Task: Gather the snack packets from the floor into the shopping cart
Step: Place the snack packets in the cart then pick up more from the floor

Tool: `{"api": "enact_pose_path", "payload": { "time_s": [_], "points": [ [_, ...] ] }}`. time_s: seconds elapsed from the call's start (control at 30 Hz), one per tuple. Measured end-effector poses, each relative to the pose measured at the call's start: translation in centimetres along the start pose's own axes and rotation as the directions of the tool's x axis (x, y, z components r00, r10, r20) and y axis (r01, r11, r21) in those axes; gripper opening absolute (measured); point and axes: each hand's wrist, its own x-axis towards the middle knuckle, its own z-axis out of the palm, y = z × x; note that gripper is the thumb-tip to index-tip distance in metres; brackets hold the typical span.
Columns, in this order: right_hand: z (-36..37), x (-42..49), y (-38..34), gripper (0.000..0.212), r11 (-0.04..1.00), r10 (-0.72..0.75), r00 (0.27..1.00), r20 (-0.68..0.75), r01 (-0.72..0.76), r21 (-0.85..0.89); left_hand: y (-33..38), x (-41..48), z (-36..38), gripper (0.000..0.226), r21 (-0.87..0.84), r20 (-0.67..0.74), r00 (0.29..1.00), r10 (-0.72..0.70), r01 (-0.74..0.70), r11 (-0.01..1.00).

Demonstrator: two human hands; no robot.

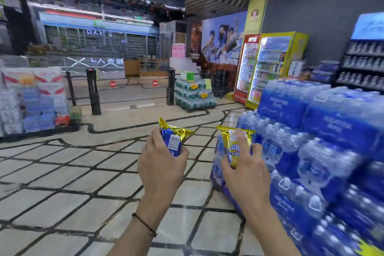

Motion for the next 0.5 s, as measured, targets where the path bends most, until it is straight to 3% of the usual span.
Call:
{"api": "enact_pose_path", "payload": {
  "time_s": [0.27,0.5],
  "points": [
    [-10.0,-5.1,8.2,0.071,0.937,0.218,0.960,-0.175,-0.256,-0.238,8.0,-8.5,3.4,0.060,-0.228,0.268,0.955,0.130,-0.068,0.971],
    [-21.9,-13.6,17.0,0.072,0.782,0.404,0.842,-0.358,-0.521,-0.342,18.4,-21.6,5.1,0.067,-0.429,0.480,0.803,0.352,-0.135,0.893]
  ]
}}
